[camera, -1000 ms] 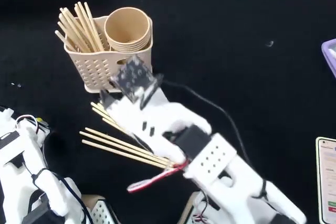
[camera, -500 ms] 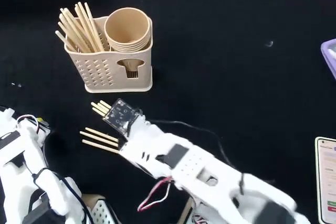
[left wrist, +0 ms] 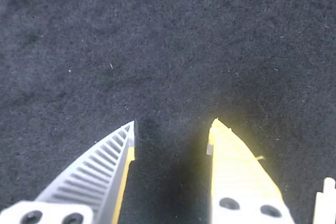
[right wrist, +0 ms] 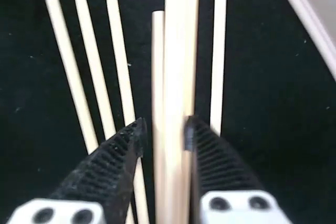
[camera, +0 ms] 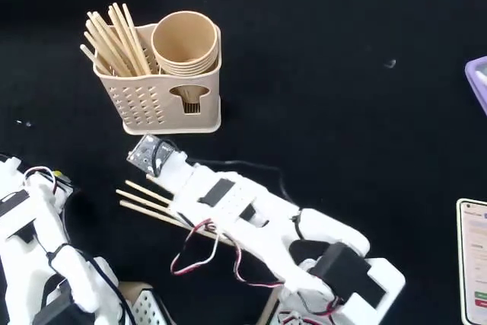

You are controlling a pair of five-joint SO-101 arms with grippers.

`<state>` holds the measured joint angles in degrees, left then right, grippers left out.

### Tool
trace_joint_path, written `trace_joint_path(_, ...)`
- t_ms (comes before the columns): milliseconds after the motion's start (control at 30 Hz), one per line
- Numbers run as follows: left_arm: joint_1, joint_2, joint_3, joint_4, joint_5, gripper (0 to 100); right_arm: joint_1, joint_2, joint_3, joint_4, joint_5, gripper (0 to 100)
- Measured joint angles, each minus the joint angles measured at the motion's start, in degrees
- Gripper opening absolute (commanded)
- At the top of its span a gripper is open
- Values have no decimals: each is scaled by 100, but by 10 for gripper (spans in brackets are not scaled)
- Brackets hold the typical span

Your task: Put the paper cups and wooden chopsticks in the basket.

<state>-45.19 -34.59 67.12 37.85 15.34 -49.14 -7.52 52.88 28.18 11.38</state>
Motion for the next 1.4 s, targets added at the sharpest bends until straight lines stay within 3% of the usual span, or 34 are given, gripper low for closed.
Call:
trace_joint_path(400, 0, 0, 0, 0, 0, 224, 105, 18, -26, 88, 44, 15)
trace_joint_path(633, 0, 0, 0, 0, 0, 224, 88, 53, -193, 536, 44, 152)
trace_joint_path(833, 0, 0, 0, 0, 0, 224, 88, 97, -281, 967, 53, 141)
trace_joint_path(967, 0, 0, 0, 0, 0, 224, 88, 352, -431, 985, 229, 5)
trace_joint_path(1400, 0, 0, 0, 0, 0, 224, 114, -62, -378, 1002, 334, 11)
